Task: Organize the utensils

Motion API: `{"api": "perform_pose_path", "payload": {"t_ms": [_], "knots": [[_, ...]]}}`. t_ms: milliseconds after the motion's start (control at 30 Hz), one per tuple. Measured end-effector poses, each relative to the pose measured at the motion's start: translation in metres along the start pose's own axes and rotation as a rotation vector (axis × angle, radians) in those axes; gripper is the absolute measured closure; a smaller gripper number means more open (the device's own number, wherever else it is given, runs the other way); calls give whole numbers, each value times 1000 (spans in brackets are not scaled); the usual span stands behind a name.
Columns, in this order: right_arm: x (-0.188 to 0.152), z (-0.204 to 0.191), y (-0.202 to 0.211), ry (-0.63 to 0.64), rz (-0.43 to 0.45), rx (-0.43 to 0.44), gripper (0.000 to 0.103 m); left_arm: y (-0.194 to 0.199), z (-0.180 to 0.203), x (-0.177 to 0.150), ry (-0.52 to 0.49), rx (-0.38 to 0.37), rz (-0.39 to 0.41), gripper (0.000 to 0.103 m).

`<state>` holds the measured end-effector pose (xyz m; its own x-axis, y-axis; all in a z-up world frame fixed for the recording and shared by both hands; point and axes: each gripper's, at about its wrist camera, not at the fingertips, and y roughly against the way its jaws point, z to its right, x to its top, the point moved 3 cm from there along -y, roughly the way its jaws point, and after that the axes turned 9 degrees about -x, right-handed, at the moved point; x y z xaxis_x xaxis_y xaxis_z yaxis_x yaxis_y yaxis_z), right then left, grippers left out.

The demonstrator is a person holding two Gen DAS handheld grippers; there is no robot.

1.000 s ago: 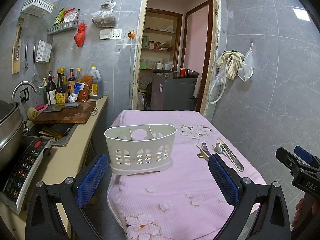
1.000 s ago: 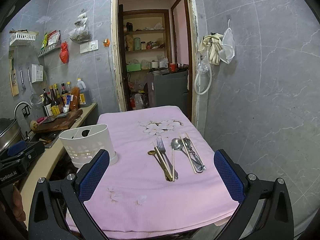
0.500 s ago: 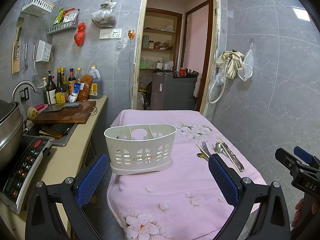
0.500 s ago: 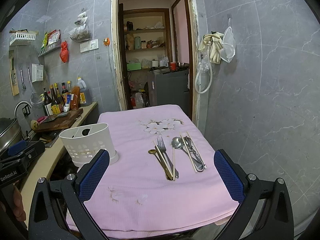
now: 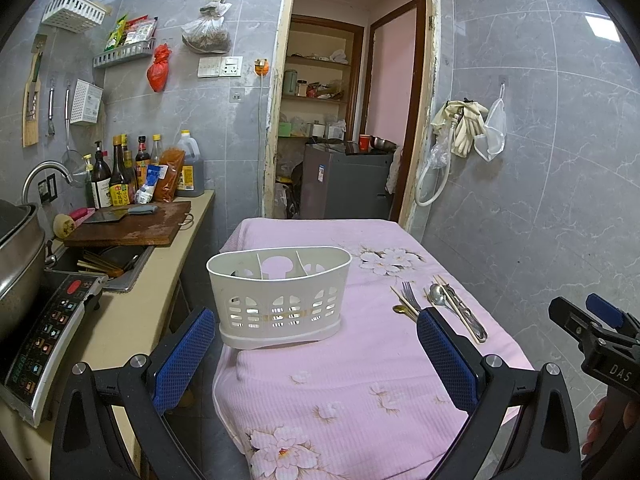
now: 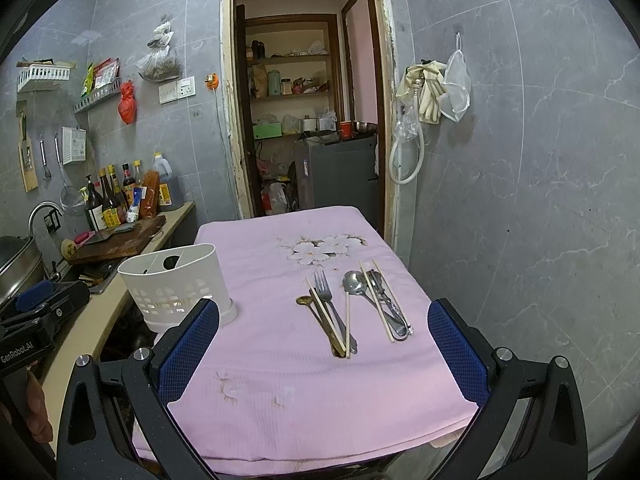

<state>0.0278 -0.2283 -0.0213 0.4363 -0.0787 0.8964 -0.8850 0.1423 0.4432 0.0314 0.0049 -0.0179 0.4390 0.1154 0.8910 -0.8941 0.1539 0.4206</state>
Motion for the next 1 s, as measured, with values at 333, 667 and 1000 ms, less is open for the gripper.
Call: {"api": "perform_pose_path", "payload": {"t_ms": [333,667,1000], "knots": [[-2,-1,0,-1,-3,1,1,0,0,0,0,0,-1,1],[-1,-1,0,-4,-4,0,1,2,2,-8,-3,-2,-5,1],[-2,3,-4,-14,-2,1,1,1,4,-10,-11,-4,-3,1]]}}
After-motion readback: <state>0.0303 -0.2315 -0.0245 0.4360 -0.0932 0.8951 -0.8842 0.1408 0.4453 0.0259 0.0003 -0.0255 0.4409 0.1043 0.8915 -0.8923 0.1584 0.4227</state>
